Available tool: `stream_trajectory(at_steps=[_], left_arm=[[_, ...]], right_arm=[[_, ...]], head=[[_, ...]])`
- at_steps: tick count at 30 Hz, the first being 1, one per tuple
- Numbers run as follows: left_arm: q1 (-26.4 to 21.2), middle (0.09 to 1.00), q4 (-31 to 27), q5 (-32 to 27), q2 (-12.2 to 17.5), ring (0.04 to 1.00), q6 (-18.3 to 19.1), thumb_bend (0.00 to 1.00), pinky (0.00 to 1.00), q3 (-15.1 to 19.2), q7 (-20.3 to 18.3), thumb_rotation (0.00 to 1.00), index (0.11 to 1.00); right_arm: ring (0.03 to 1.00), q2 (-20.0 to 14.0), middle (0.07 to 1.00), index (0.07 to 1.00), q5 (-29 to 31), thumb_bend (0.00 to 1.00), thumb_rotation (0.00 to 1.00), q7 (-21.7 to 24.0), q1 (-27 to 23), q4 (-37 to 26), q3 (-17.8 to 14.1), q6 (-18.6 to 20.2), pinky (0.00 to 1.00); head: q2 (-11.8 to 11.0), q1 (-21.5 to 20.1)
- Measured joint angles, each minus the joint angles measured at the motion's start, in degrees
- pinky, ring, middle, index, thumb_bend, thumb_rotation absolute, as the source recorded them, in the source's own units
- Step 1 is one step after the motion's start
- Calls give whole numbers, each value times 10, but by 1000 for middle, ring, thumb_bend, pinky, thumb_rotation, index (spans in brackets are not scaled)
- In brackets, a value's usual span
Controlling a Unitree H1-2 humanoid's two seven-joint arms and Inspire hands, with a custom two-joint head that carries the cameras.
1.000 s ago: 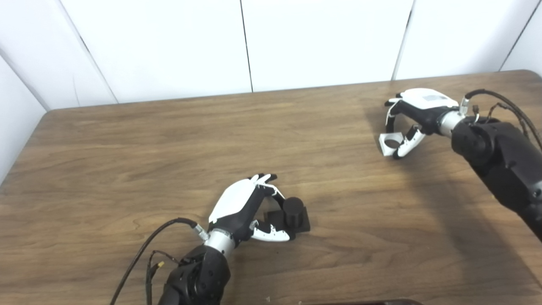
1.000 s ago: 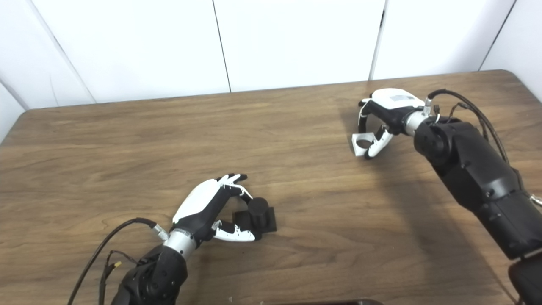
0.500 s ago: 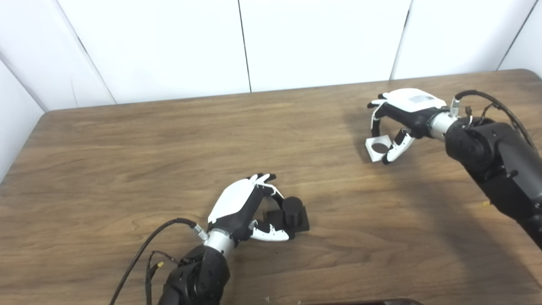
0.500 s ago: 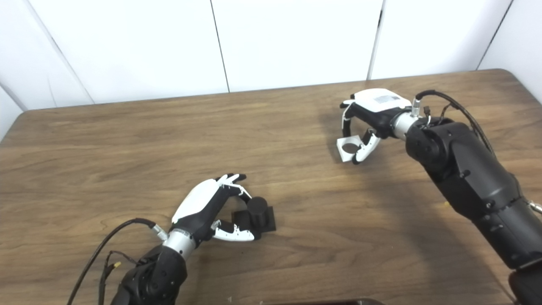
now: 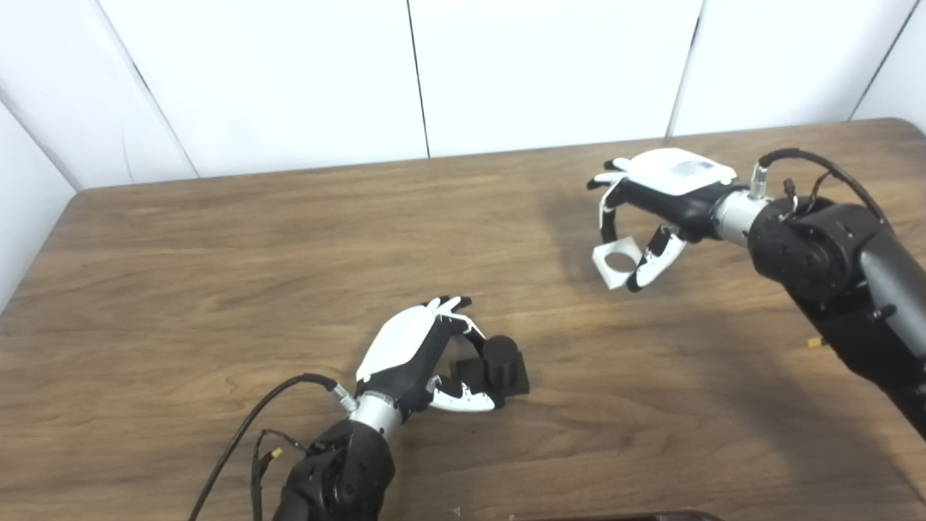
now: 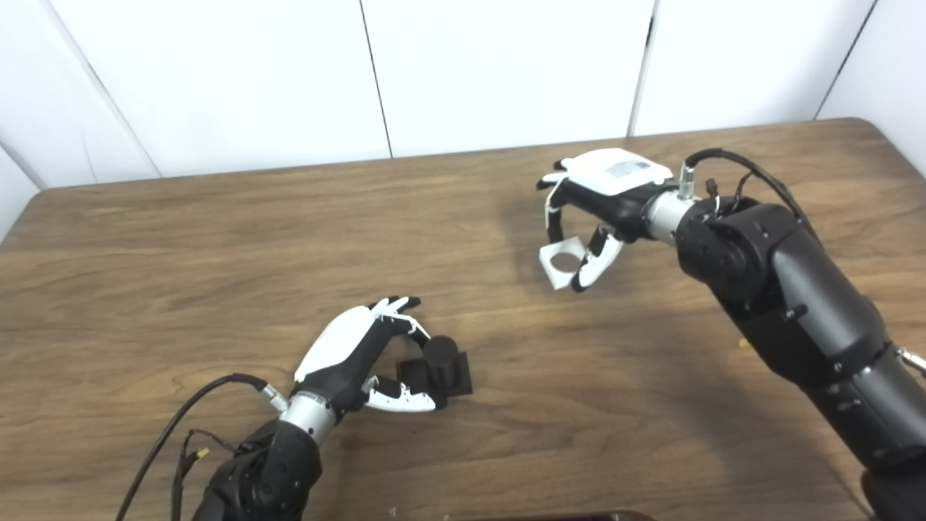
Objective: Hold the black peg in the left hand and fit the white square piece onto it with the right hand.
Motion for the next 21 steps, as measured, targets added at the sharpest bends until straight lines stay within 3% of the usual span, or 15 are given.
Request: stream_trajectory(at_steps=[13,21], left_arm=[[0,954,0,9,-5,1000,0,500,1000,2,-5,80,491],[0,952,0,12,-7,1000,0,501,1000,3,-6,80,490]], right_arm=[[1000,25,916,487,21,520,131,65,-15,-69,2,4,996],[1000,60,914,487,23,520,131,93,-26,-88,12,13,1000]], head=[[1,7],[4,8]])
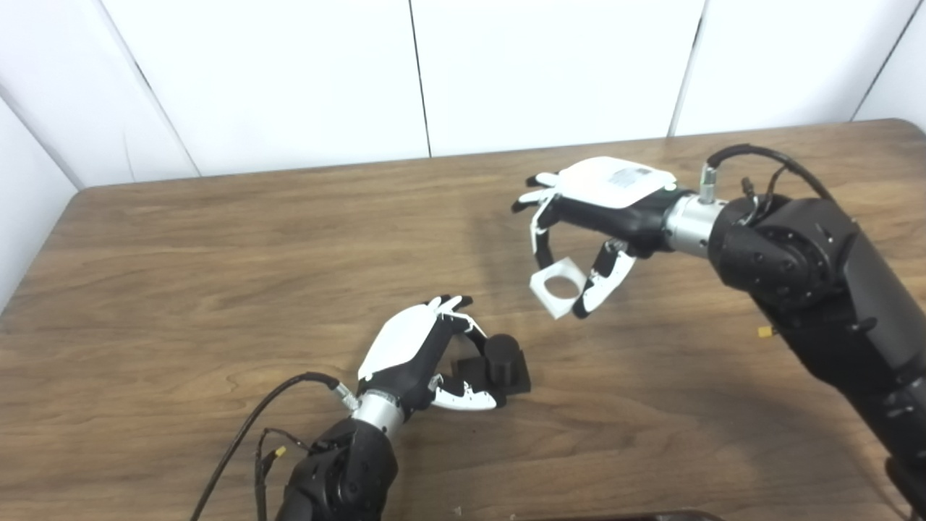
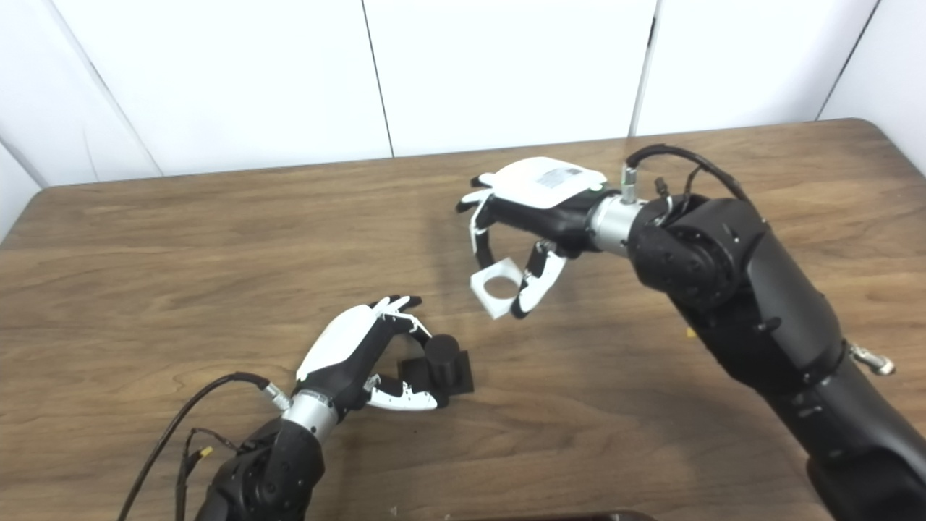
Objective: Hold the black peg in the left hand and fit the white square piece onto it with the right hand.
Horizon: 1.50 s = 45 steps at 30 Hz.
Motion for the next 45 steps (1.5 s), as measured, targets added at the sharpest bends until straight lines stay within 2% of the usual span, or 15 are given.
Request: stream_trajectory(at_steps=[22,36,45], left_arm=[[2,953,0,6,-7,1000,0,501,1000,3,-2,80,491],[2,955,0,11,-13,1000,0,500,1000,4,-5,81,491],[5,951,-1,12,-15,1000,0,500,1000,5,-4,81,490]], right_arm=[[1000,53,901,486,-8,522,132,13,-6,-10,37,-4,989],[1000,54,908,487,-16,522,133,12,5,-4,51,-21,952],[1000,55,901,487,-18,522,130,11,21,2,51,-25,966]], head=[[2,1],[6,5],[11,10]])
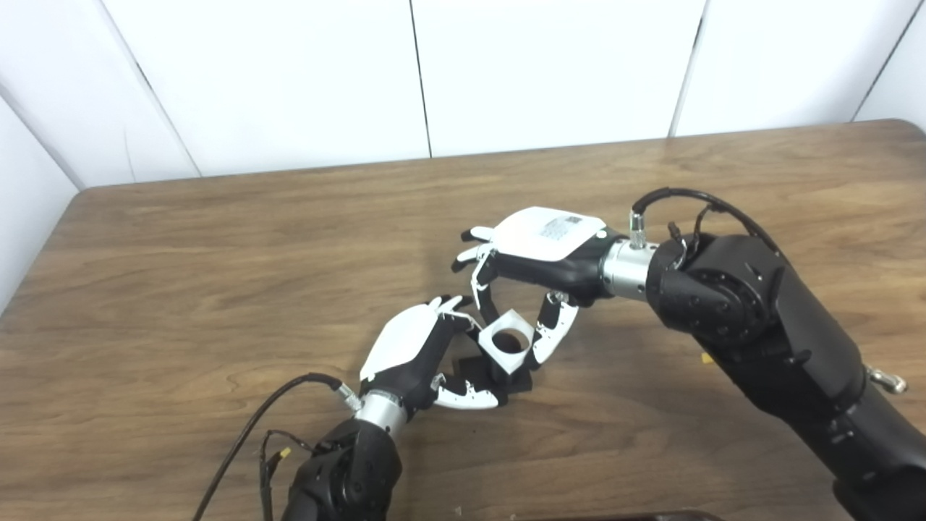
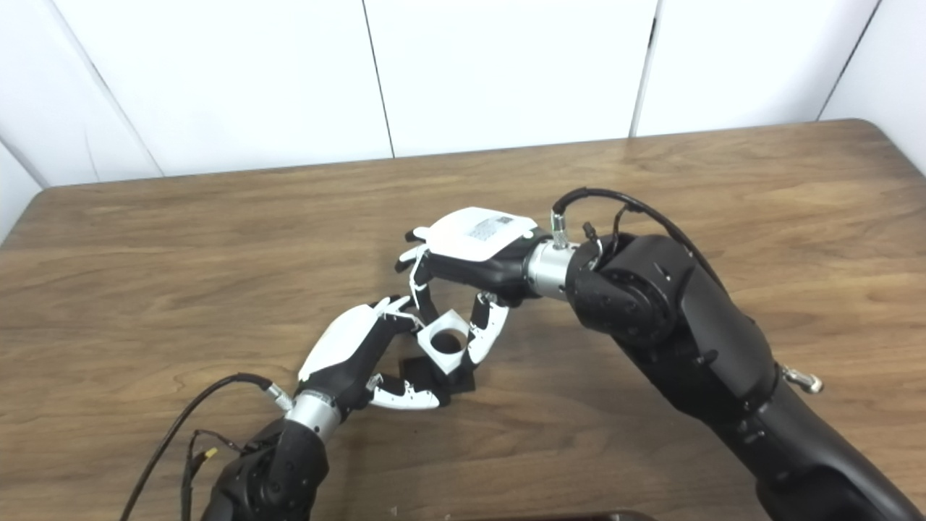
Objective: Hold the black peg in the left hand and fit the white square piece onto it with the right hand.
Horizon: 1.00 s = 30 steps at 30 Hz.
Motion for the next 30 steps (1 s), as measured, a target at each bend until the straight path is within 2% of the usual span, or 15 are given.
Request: stream_trajectory(at_steps=[19,30], left_arm=[[2,951,0,3,-4,1000,0,500,1000,-1,2,80,490],[2,946,0,5,-5,1000,0,501,1000,-1,3,80,489]], right_arm=[[1000,11,905,488,-10,522,132,-18,10,26,5,-19,958],[1000,13,908,488,-14,522,131,-22,11,27,9,-19,992]], head=[[-2,1],[0,4]])
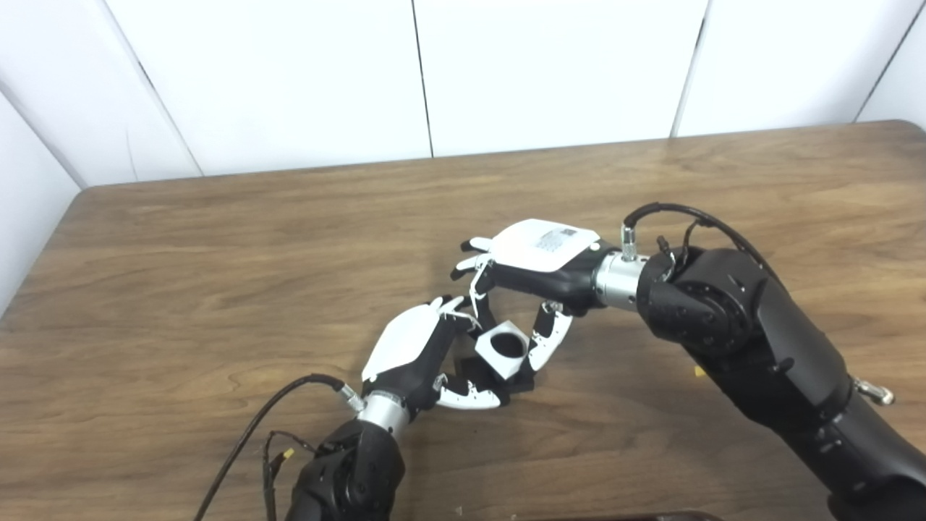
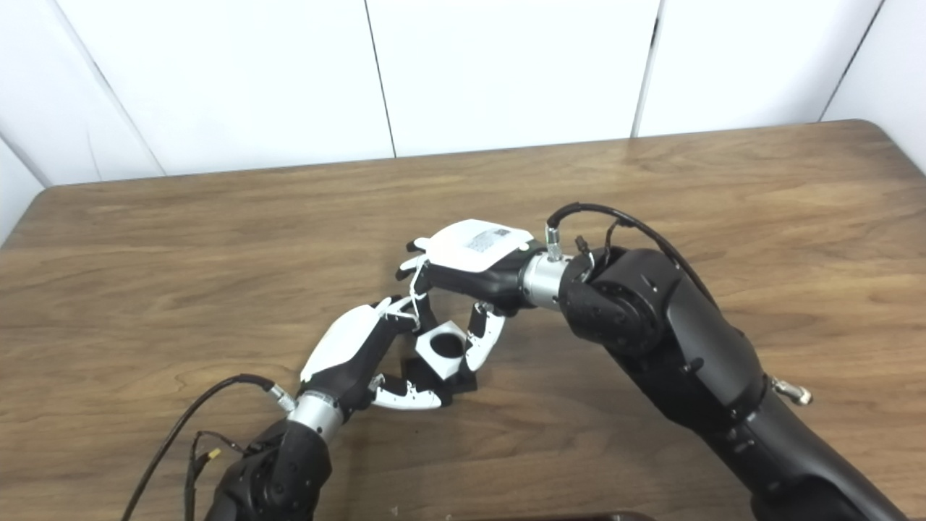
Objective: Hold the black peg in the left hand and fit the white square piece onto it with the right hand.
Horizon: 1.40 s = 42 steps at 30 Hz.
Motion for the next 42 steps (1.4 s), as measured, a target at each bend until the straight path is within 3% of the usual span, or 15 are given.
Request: stream_trajectory(at_steps=[11,12,13,14,18,22,23,24,27,42], left_arm=[[0,941,0,6,-4,1000,0,500,1000,0,-3,82,491],[0,938,0,8,-4,1000,0,500,1000,0,-5,81,491],[0,937,0,8,-4,1000,0,499,1000,0,-5,81,491],[0,936,0,8,-4,1000,0,499,1000,0,-5,81,491],[0,937,0,7,-2,1000,0,499,1000,0,-5,84,492],[0,935,0,7,-1,1000,0,501,1000,0,-4,89,495],[0,935,0,7,0,1000,0,561,1000,0,-4,240,563],[0,936,0,7,0,1000,0,589,1000,0,-4,327,599],[-1,938,0,10,3,1000,0,647,1000,-3,-5,442,675],[-7,956,-1,30,18,1000,0,789,1000,-14,-15,438,879]], right_arm=[[1000,4,910,490,-28,525,142,11,0,0,18,-1,957],[1000,4,911,509,-30,607,148,13,0,0,19,-1,955],[1000,4,912,556,-32,802,161,15,1,0,20,0,952],[1000,4,913,573,-34,872,172,18,1,0,20,1,949],[1000,4,917,598,-39,968,208,27,2,0,20,1,933],[1000,4,916,601,-41,972,215,33,7,1,20,1,928],[1000,4,917,602,-41,969,213,33,7,1,19,1,930],[1000,4,917,602,-41,968,212,33,7,2,19,1,931],[1000,4,917,599,-42,960,206,34,7,2,18,1,925],[1000,3,917,584,-40,941,208,34,7,12,9,0,929]], head=[[3,3],[3,3],[3,3],[3,3],[3,3],[4,4],[3,4],[4,5],[4,6],[4,4]])
